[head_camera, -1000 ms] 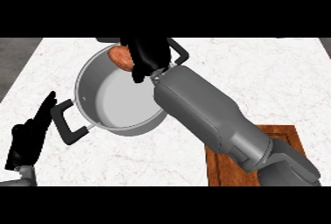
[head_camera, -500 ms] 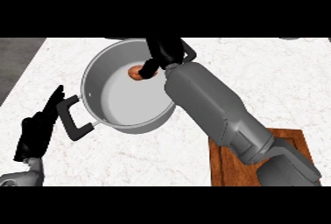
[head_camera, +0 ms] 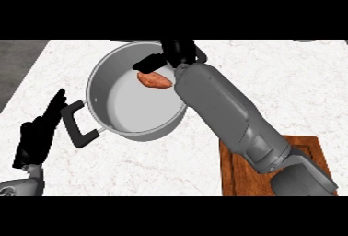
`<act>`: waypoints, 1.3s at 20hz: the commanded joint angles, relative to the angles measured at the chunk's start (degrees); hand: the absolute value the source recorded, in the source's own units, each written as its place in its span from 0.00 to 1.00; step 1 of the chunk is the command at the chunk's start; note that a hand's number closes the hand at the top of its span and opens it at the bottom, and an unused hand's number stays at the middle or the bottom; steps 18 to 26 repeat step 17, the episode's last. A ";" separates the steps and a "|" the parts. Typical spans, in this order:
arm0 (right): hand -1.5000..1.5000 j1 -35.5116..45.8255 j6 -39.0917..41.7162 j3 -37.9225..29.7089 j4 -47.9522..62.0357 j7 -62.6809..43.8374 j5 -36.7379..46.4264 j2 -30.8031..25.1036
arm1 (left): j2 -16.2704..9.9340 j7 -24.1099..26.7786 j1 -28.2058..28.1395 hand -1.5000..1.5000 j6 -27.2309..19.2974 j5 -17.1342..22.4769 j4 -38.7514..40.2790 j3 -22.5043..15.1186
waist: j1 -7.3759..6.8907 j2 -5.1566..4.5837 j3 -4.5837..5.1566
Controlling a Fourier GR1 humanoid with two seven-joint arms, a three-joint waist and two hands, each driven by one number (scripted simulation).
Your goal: Pick the sweet potato from the cutting board and place it in the pot
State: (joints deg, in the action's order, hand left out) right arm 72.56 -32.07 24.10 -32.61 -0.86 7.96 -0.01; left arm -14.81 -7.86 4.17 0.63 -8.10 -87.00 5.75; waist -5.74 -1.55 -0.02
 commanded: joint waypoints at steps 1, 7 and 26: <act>0.00 -0.93 -2.89 -4.18 -3.29 6.01 -8.06 0.01 | -0.68 0.45 0.77 0.50 0.09 -0.24 1.76 0.75 | 0.80 0.19 0.02; 0.00 -0.98 6.05 -6.76 -1.86 7.67 -16.03 0.01 | 0.67 -1.17 -3.50 0.50 -1.55 -1.13 -2.89 0.42 | 3.24 1.15 0.01; 0.00 -17.63 15.48 -8.87 -17.01 11.84 -17.70 -6.94 | -0.72 4.68 -5.92 0.50 0.21 1.08 2.71 5.19 | 6.27 1.78 0.02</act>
